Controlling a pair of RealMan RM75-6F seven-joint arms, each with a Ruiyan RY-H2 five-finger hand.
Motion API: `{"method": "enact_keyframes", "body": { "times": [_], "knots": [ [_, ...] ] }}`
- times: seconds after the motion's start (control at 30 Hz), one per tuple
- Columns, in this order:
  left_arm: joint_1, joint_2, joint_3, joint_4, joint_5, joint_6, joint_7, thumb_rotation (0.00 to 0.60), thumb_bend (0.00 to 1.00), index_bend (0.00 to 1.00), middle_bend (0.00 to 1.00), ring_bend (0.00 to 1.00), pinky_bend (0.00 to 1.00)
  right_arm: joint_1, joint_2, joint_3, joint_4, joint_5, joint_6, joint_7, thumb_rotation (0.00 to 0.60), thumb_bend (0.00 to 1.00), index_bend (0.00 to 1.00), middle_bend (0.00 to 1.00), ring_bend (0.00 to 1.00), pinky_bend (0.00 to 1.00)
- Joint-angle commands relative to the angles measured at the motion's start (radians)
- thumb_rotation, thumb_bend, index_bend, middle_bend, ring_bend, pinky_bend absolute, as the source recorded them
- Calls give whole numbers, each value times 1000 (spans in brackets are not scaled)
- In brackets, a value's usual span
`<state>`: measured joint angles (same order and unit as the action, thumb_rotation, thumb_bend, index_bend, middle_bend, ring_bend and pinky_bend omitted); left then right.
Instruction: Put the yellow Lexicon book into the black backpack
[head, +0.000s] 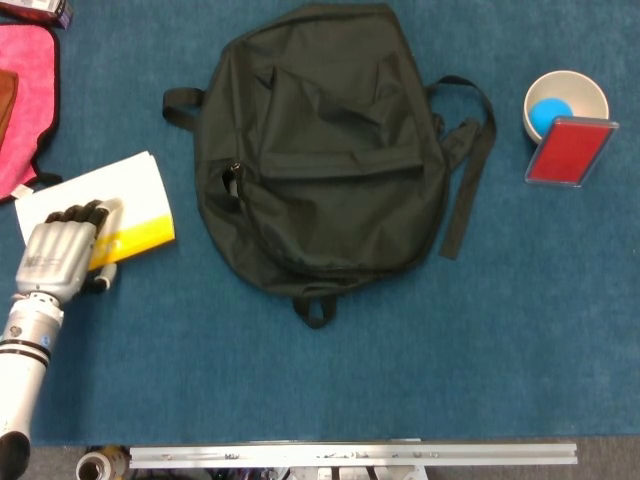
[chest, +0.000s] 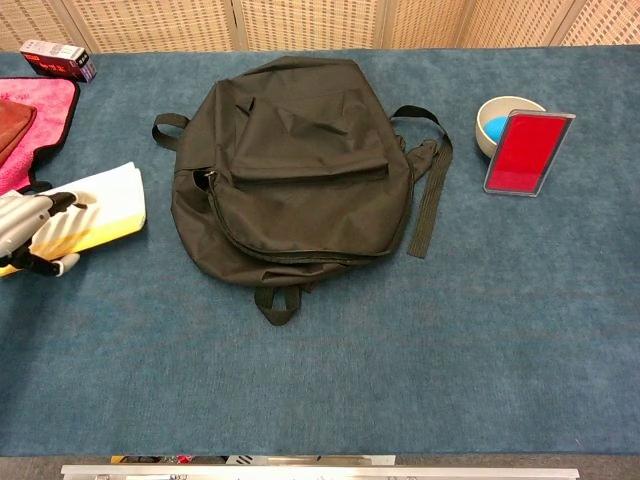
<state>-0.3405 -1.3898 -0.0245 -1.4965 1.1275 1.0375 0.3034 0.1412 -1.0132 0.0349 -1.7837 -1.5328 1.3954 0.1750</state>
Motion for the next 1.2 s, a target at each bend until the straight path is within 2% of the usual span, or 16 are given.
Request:
{"method": "enact_keyframes", "body": {
  "times": [0.03,0.13,0.27,0.4,0.57,0.63,0.87,1.03,1.2],
  "knots": [
    [1,0,-7,14,-11,3,-9,600,489,144,199,218,252,1,0,1,-2,-1,-1,0,600,33,363,386,284,383],
    [6,-8,-14,31,-16,19,-12,600,553,181,218,255,298,2,1,1,-5,1,-4,1,600,34,363,386,284,383],
    [14,-26,-16,66,-8,54,-2,600,553,266,313,374,372,4,2,3,-10,4,-9,-1,600,33,363,386,285,383],
    [19,-44,-15,99,12,85,18,600,546,300,347,391,426,4,3,3,-17,7,-11,-4,600,33,362,386,285,383],
    [12,-50,-10,124,24,80,43,600,380,372,395,410,453,4,8,4,-23,14,-16,-4,600,33,362,386,284,383],
    [10,-57,-11,135,31,91,55,600,344,396,417,431,468,4,9,5,-24,17,-16,-5,600,33,362,386,285,383],
    [20,-100,-24,194,79,168,63,600,319,527,523,532,560,3,11,8,-27,27,-19,-4,600,33,362,386,284,383],
    [23,-118,-33,225,96,192,58,600,319,557,546,551,581,4,11,10,-26,31,-21,-2,600,33,361,386,284,383],
    [23,-117,-37,230,92,181,64,600,319,502,542,545,586,5,11,11,-25,34,-25,-1,600,33,358,386,285,383]
  ]
}}
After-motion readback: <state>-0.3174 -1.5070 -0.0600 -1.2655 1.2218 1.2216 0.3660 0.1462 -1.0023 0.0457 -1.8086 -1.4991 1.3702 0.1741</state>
